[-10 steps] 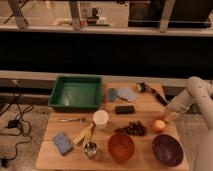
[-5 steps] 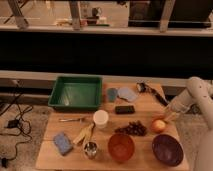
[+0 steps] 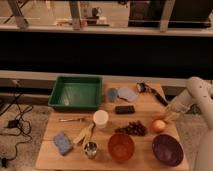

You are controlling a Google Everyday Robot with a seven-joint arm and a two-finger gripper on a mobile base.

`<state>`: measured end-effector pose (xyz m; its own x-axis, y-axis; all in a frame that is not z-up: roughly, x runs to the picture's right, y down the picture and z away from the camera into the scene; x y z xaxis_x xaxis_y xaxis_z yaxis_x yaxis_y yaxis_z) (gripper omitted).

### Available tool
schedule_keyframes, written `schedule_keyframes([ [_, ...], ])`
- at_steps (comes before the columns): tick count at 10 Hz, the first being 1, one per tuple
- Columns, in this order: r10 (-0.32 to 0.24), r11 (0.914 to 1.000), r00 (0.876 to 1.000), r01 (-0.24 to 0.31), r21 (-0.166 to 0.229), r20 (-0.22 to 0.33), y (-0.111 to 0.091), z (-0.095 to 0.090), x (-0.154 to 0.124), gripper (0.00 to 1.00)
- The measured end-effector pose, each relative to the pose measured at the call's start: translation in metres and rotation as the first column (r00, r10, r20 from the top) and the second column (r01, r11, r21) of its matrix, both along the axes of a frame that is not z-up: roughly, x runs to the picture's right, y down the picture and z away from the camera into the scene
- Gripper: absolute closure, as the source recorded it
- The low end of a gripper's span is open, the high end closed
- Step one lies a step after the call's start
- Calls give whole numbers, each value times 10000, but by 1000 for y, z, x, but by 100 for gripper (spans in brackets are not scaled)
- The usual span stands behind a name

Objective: Place pepper in paper cup

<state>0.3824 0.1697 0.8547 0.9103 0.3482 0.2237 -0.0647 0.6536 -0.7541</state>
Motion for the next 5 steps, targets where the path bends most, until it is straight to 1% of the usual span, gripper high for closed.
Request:
schedule_keyframes([
  [3,3,10000,10000,-3,6,2,0,0,0,100],
  [5,186,9994,9998,-186,299,25,-3,-9,2,100],
])
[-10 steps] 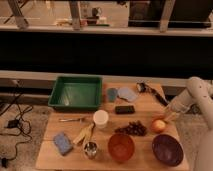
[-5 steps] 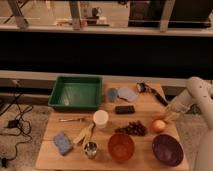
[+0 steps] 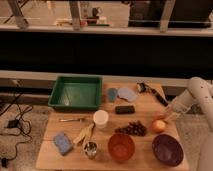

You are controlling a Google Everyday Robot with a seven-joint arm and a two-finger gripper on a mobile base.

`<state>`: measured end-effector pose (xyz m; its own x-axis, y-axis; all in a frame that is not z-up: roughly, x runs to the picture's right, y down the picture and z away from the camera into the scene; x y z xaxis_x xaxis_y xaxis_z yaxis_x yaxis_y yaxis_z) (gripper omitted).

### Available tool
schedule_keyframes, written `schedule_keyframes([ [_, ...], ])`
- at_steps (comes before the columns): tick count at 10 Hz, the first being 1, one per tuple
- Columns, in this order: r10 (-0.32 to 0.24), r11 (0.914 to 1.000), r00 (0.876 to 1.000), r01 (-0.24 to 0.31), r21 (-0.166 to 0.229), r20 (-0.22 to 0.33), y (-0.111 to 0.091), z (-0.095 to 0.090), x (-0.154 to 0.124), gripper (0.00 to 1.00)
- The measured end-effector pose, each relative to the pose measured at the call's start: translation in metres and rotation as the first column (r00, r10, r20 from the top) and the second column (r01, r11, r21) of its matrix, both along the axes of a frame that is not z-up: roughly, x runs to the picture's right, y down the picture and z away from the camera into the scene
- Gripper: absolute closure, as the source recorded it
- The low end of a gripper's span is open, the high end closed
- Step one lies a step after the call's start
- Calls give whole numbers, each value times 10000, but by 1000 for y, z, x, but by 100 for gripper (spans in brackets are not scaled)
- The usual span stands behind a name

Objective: Place pepper in paper cup

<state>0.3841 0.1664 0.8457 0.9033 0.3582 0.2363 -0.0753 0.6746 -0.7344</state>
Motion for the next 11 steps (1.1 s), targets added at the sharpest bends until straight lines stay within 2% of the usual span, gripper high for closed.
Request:
schedule_keyframes([
  [2,233,9977,9997,-237,627,67,-8,-11,-4,100],
  [4,457,9898,9989,-466,1349,93,-14,-27,-3,100],
  [6,471,9767,9983,-530,2081,331,-24,-42,-11,100],
  [7,488,9709,9978,-579,2325,447,-28,-52,-13,100],
  [8,539,9624,9964,-692,2628,652,-32,-67,-17,100],
  [11,325,9472,9898,-748,3118,1388,-35,-94,-45,100],
])
